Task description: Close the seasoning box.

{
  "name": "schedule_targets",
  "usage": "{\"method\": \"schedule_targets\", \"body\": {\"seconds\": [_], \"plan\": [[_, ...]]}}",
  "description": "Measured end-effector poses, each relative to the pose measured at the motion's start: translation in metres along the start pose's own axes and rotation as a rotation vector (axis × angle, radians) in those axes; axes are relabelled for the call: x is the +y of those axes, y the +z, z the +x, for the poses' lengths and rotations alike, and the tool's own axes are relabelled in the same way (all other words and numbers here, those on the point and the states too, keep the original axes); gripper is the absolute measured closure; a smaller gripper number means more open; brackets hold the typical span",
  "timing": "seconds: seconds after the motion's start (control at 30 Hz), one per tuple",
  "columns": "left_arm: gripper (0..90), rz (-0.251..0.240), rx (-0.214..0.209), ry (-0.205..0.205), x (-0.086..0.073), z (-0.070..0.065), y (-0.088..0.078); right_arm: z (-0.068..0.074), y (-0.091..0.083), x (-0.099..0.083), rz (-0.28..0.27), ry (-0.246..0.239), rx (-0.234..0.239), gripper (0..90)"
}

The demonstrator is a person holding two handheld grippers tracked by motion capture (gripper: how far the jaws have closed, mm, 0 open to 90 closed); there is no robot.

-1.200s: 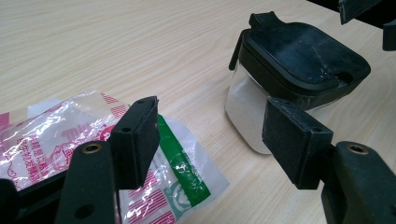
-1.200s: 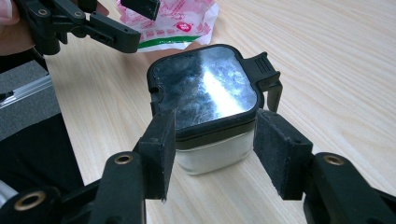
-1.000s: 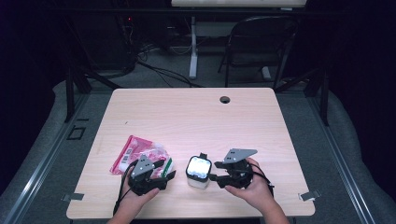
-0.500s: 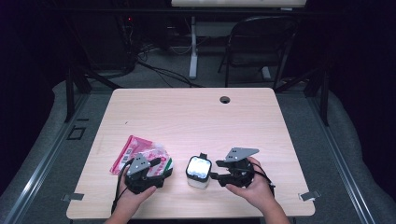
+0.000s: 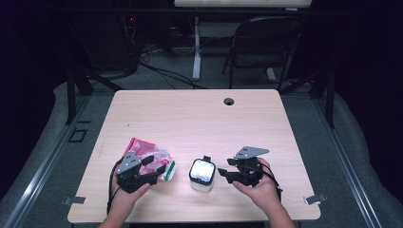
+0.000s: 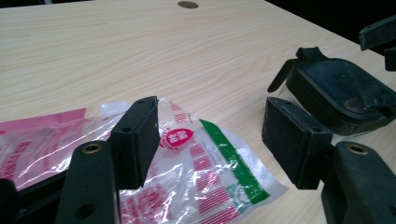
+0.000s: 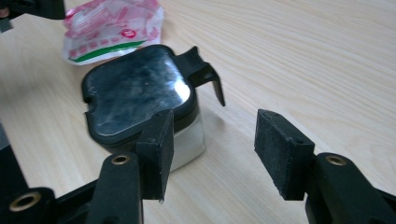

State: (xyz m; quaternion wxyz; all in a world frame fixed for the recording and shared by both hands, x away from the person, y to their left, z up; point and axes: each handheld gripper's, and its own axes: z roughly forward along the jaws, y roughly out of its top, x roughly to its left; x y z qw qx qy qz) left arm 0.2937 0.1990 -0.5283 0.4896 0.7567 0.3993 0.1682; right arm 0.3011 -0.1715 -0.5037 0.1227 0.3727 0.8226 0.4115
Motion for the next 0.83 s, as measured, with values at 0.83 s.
{"method": "schedule_targets", "body": {"seconds": [0.83], "plan": [[38.2, -0.011, 0.075, -0.093, -0.006, 0.031, -0.007, -0.022, 0.001, -0.006, -0.015, 0.134, -0.079, 46.0]]}}
